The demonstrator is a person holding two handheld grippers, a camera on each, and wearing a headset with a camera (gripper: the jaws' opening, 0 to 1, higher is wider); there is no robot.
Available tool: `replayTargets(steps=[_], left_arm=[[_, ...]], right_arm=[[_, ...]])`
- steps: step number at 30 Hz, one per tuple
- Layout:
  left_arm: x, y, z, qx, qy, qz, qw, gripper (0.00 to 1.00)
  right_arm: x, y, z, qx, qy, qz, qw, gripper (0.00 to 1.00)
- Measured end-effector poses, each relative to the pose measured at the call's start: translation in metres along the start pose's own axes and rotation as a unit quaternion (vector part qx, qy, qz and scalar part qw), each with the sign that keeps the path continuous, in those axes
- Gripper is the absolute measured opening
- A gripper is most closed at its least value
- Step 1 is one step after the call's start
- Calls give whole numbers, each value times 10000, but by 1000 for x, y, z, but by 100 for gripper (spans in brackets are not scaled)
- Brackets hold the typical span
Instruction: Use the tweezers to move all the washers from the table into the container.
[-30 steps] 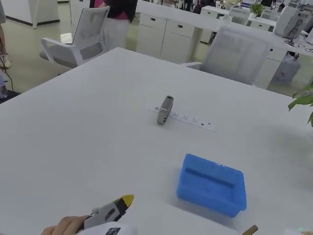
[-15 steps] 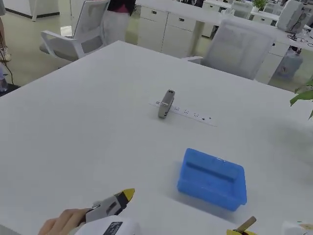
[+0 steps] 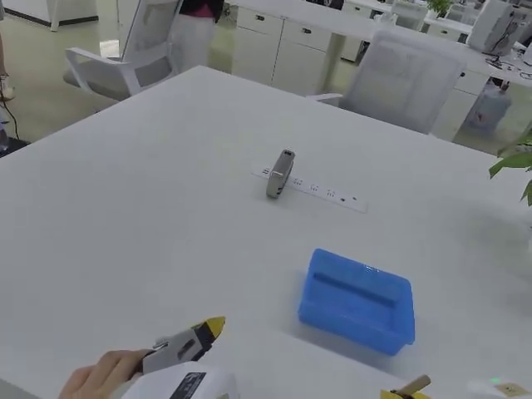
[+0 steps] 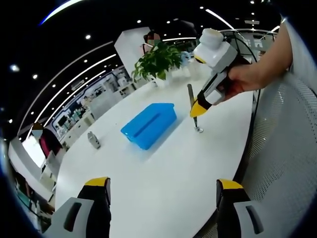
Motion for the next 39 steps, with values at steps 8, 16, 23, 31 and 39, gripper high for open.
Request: replayTargets(steps=[8,16,23,31,39], left_arm=[[-2,-1,0,-39,82,29,10000,91],[-3,-1,0,-111,184,166,9996,95],[-3,0,0,-137,225,205,9994,95],[-5,2,-2,-64,266,219,9994,95],[-3,2,-2,-65,249,292,9992,94]], right_arm=[[3,-11,5,103,-92,32,9999,3],[2,-43,16,-291,-184,40,9994,3],[-3,-87,23,-754,-151,182,9969,3],[-1,-115,7,-867,-222,389,9952,3],[-10,-115,-29,-552,-225,547,9967,3]])
Point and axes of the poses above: the centre of the closed fingertips' face, and the gripper's own axes: z roughly backward along the fingers, x roughly to its left, y roughly out of its underside, the point moved 7 cm from there along z, roughly backward along the fingers, and after that the axes turned 8 degrees about x, right-handed, at the moved point
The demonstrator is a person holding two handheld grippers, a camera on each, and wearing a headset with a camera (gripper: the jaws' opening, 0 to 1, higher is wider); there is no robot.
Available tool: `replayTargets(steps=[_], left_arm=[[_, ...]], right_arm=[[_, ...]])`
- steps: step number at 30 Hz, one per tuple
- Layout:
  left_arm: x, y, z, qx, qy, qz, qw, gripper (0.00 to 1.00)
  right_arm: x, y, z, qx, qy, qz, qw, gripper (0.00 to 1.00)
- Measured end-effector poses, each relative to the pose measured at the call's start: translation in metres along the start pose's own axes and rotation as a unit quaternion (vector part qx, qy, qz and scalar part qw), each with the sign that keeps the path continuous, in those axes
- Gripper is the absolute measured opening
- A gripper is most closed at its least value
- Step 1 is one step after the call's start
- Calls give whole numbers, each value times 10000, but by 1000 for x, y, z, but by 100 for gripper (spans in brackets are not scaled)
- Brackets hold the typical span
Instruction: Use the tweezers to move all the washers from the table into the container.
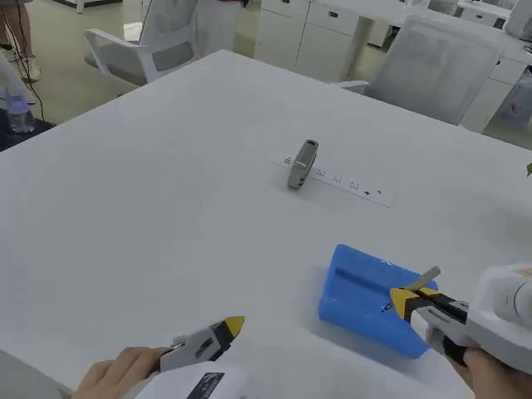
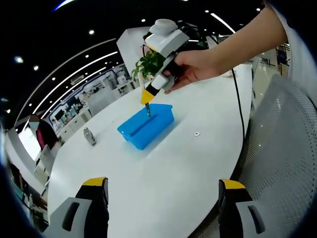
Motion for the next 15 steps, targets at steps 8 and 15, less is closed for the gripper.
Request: replayTargets(steps=[8,15], left_arm=[[-1,1,-1,72,13,0,10000,94],[1,1,-1,128,-39,-1,9999,93]], right_arm=[[-9,11,-35,328,32,-29,9995,3],[-7,16,-43,485,9,3,9988,3]])
Point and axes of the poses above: the centre of the closed fingertips' face, and the gripper's own axes: z roughly backward along the fingers, x roughly to its left, y roughly out of its underside, the point moved 7 cm from there along z, roughly backward along the fingers, and after that the axes turned 8 degrees about x, right-handed, at the moved point
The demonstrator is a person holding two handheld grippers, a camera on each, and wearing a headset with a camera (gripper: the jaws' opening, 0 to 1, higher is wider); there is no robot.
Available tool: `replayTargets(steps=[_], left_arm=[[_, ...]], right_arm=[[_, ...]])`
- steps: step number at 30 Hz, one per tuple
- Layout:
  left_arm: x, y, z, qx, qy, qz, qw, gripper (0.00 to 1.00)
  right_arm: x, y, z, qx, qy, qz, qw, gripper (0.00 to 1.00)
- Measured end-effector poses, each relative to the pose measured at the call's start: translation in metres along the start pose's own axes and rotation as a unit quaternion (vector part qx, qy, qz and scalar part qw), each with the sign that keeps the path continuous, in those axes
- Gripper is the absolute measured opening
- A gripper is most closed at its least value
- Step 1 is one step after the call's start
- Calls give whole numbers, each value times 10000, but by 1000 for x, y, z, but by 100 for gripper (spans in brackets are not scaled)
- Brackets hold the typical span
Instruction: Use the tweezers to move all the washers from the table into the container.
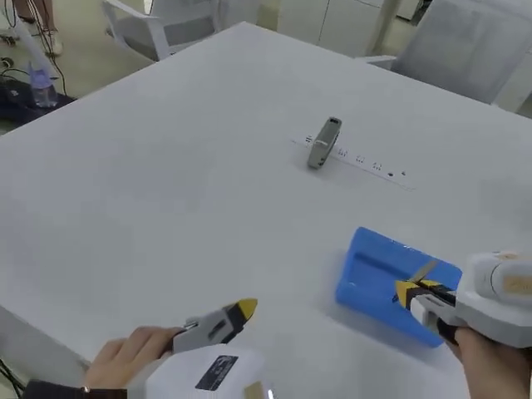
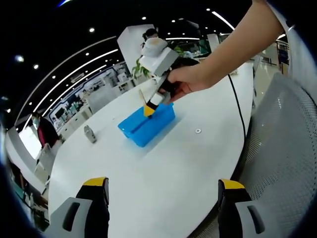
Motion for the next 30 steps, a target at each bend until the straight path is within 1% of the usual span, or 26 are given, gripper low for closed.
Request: replayTargets(steps=[3,10,15,19,22,24,26,28,30], left_arm=[[0,-1,0,-3,14,41,10000,94],[1,0,1,36,1,58,10000,93],[1,-1,1,44,17,36,10000,93],[0,-1,1,42,21,23,10000,93],[0,-1,1,23,36,40,10000,93],[0,-1,1,0,43,38,10000,93],[1,-1,1,-20,44,64,10000,93],[1,-1,1,-30,44,84,10000,93],[1,0,0,-40,40,79,10000,93]], right_arm=[[-2,3,-2,18,-13,-46,10000,3],[-2,3,-4,21,-42,-142,9999,4],[-2,-2,4,-80,-45,-134,9999,4],[-1,-6,17,-260,-62,-188,9995,4],[1,-9,35,-446,-41,-202,9988,4],[3,-6,45,-529,-50,-246,9983,4],[6,-5,53,-574,-63,-247,9980,4],[9,0,64,-638,-40,-247,9976,4],[14,8,74,-706,-50,-374,9968,4]])
Point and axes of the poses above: the centre of the closed fingertips' face, and the gripper's own axes: z roughly backward along the fingers, x roughly to its left, y roughly out of its underside, the point moved 7 cm from there along z, roughly backward along the fingers, and after that the axes turned 8 degrees about x, right-handed, at the moved point
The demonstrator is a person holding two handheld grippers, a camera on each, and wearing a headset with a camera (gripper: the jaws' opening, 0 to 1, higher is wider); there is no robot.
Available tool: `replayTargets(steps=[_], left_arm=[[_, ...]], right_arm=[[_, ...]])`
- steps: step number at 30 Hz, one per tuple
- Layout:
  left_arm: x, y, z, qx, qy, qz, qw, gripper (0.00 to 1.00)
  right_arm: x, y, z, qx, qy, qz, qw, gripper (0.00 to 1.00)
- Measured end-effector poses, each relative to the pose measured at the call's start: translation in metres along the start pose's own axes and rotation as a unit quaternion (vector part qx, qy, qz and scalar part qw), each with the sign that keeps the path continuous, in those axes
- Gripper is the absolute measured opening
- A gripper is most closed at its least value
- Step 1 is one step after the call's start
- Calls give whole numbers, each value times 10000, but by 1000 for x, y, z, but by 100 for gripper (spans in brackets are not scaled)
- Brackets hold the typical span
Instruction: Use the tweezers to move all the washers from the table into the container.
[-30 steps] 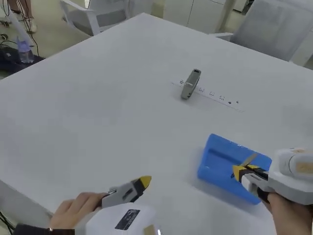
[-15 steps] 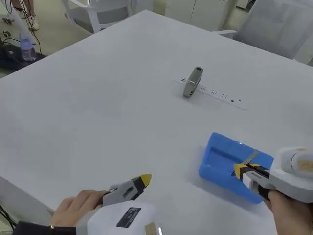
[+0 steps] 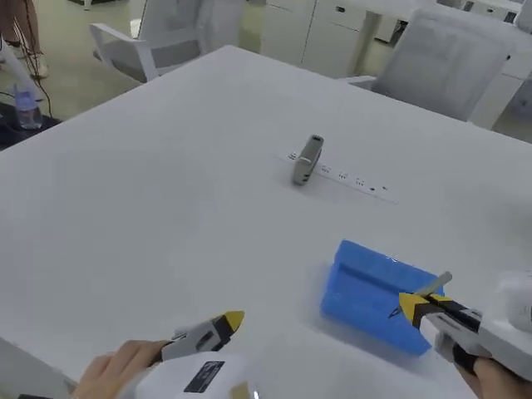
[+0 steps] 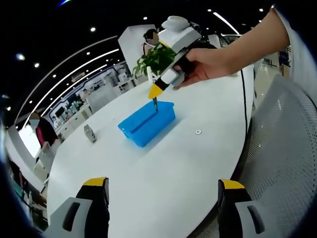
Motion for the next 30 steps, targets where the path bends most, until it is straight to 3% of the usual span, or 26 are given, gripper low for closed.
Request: replayTargets(steps=[4,9,16,22,30], left_arm=[[0,0,0,-46,35,22,10000,93],[-1,-2,2,-131,97,72,9998,93],[-2,-3,2,-198,219,124,9995,93],[2,-5,5,-341,161,222,9990,92],[5,-6,7,-404,156,430,9981,92]], right_arm=[[5,16,16,-2,86,-196,9998,4],[9,48,29,222,182,-405,9988,4],[15,76,32,556,184,-445,9973,4],[15,90,21,757,148,-384,9963,4],[16,92,18,782,160,-280,9964,4]])
Point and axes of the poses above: the centre of the closed fingertips' face, and the gripper's own axes: z roughly backward along the fingers, x roughly to its left, y roughly out of its underside, the point moved 7 cm from there along z, roughly backward along the fingers, and after that the axes turned 8 degrees about x, right-handed, at the moved point
